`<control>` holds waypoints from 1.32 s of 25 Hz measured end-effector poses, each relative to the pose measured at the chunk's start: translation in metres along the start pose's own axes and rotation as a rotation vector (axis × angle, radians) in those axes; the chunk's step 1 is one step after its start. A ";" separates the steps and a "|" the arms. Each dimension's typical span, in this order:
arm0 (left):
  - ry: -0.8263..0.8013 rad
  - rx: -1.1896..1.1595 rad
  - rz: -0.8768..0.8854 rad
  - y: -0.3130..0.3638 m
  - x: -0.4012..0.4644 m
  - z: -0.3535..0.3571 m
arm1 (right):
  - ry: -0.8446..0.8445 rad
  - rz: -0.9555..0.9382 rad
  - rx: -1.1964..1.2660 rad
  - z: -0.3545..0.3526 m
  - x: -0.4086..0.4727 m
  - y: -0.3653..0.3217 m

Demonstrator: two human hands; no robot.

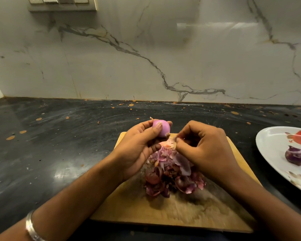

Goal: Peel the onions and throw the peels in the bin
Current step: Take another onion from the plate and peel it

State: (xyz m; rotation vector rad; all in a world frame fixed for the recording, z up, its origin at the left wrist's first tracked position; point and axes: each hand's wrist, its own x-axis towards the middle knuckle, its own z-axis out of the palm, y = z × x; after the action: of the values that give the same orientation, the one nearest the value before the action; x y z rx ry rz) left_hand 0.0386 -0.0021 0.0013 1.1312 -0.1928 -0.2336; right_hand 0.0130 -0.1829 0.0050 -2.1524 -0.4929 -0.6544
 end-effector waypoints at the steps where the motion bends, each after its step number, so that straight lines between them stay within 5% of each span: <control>1: 0.013 -0.013 0.000 0.001 0.001 0.000 | -0.033 -0.024 -0.015 0.000 -0.001 0.000; 11: 0.080 -0.159 -0.041 -0.001 0.003 -0.003 | -0.153 -0.164 -0.120 0.004 -0.001 0.000; 23: -0.017 0.120 0.011 -0.003 -0.003 -0.005 | -0.040 -0.157 -0.053 -0.004 0.002 0.003; 33: -0.075 0.237 -0.051 -0.001 -0.005 -0.001 | -0.269 -0.325 -0.529 -0.006 0.004 0.005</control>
State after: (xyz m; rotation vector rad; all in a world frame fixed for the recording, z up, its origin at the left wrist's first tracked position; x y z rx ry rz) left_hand 0.0342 -0.0003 0.0003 1.3647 -0.2639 -0.3043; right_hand 0.0174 -0.1898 0.0075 -2.7093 -0.9091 -0.7348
